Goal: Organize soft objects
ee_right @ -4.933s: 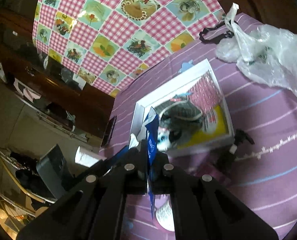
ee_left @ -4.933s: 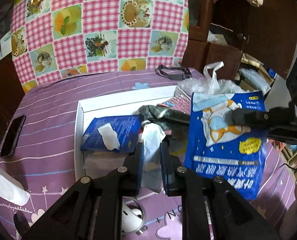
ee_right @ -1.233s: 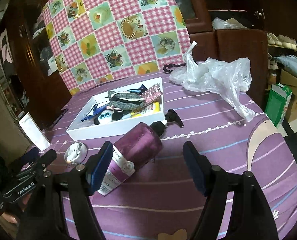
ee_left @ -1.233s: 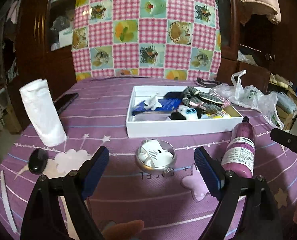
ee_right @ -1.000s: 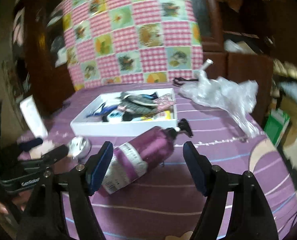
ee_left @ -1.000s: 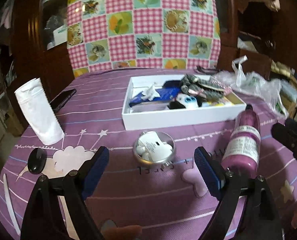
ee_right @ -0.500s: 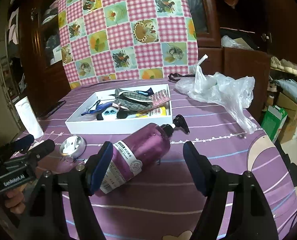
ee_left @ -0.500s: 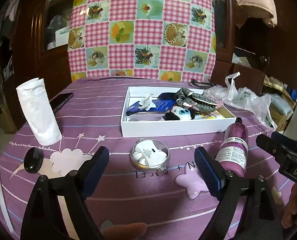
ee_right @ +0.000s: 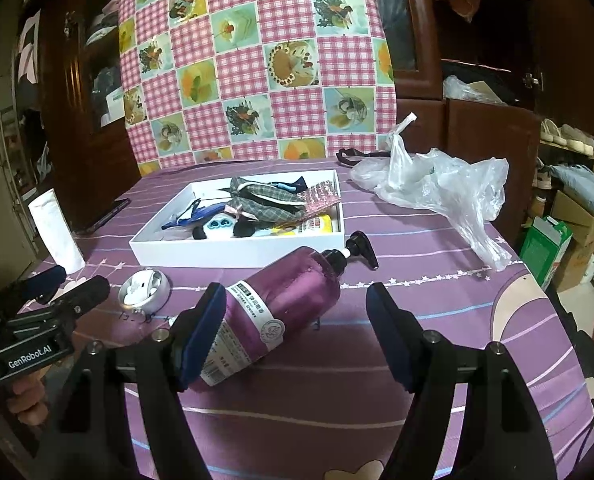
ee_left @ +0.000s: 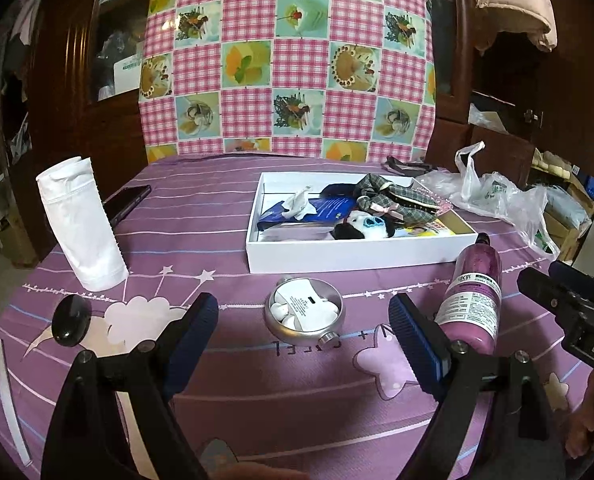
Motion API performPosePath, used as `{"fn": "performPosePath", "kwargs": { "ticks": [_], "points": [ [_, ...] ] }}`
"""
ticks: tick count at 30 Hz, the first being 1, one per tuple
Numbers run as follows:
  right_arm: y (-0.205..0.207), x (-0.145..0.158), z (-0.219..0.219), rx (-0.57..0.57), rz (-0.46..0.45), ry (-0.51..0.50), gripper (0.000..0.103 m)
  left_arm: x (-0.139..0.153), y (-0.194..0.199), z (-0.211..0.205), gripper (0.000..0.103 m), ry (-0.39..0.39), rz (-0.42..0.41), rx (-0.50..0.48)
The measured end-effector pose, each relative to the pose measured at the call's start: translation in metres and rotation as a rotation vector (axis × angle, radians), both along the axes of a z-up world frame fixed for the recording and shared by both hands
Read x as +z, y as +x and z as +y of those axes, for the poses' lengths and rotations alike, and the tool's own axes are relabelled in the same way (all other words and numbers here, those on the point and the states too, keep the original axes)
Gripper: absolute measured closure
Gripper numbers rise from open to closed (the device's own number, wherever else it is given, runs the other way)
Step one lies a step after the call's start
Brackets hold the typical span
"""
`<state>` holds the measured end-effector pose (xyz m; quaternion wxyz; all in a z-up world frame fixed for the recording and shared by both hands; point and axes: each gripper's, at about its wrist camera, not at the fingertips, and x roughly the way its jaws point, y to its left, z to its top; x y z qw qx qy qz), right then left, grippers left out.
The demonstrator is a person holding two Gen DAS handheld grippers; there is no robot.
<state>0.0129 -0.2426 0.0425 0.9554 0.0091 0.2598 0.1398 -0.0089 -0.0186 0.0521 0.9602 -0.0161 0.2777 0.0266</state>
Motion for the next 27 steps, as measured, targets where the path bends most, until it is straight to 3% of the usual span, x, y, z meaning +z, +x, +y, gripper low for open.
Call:
{"fn": "performPosePath", "kwargs": {
  "ticks": [27],
  "points": [
    [0.0028, 0.0001, -0.002, -0.002, 0.005, -0.01, 0.029, 0.0025, -0.0045, -0.0074, 0.015, 0.02, -0.03, -0.04]
  ]
}}
